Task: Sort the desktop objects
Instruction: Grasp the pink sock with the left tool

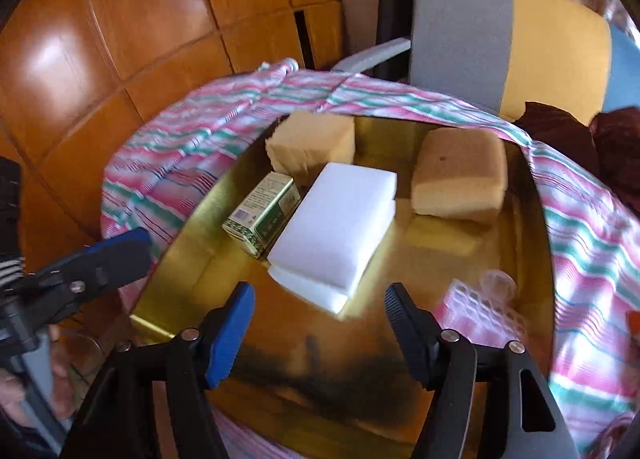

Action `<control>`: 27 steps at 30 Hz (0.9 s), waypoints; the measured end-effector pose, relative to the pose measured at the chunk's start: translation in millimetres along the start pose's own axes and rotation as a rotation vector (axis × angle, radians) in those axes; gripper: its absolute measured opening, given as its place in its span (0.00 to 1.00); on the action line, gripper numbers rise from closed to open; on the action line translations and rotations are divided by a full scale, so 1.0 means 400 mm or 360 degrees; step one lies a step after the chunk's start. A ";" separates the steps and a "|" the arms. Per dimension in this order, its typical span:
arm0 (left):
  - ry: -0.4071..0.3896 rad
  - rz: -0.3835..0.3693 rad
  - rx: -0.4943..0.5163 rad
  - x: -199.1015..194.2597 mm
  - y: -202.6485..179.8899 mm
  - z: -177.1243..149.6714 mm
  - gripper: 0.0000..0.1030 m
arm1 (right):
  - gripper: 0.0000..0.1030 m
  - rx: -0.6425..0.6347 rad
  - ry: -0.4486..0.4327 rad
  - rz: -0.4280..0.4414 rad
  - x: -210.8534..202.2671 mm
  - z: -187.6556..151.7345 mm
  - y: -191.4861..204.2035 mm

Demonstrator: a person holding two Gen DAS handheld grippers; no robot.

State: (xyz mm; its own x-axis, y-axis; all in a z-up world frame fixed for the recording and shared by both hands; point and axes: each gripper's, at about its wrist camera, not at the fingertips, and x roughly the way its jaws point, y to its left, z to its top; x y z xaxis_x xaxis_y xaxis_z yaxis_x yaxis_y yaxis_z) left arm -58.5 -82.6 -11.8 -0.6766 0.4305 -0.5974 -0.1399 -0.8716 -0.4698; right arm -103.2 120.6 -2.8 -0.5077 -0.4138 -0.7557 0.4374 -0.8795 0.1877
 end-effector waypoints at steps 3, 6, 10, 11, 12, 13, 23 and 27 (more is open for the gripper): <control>0.0026 -0.0055 0.0103 0.008 -0.054 -0.009 0.67 | 0.73 0.0120 -0.0126 -0.0044 -0.087 -0.055 -0.072; 0.0077 -0.0122 0.0215 0.026 -0.121 -0.022 0.67 | 0.75 0.0274 -0.0227 -0.0160 -0.179 -0.125 -0.172; 0.0169 -0.0221 0.0389 0.066 -0.243 -0.050 0.68 | 0.77 0.0481 -0.0358 -0.0320 -0.300 -0.219 -0.307; 0.0193 -0.0245 0.0439 0.078 -0.278 -0.058 0.68 | 0.78 0.0539 -0.0376 -0.0382 -0.326 -0.247 -0.347; 0.0218 -0.0269 0.0489 0.090 -0.314 -0.067 0.68 | 0.79 0.0599 -0.0392 -0.0447 -0.352 -0.278 -0.387; 0.0242 -0.0293 0.0539 0.102 -0.349 -0.075 0.68 | 0.80 0.0661 -0.0405 -0.0512 -0.378 -0.312 -0.426; 0.0554 -0.0473 0.1019 0.303 -0.708 -0.220 0.68 | 0.82 0.0956 -0.0412 -0.1072 -0.495 -0.571 -0.636; 0.0625 -0.0480 0.1103 0.369 -0.793 -0.252 0.68 | 0.84 0.0922 -0.0405 -0.1169 -0.484 -0.617 -0.653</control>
State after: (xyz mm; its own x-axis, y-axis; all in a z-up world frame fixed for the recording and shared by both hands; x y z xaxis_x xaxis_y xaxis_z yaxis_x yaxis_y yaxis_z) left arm -40.9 281.1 -16.4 -0.2576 0.6059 -0.7527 -0.7713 -0.5981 -0.2175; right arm 64.0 488.5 -60.3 -0.6839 0.3064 -0.6621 -0.4518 -0.8904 0.0547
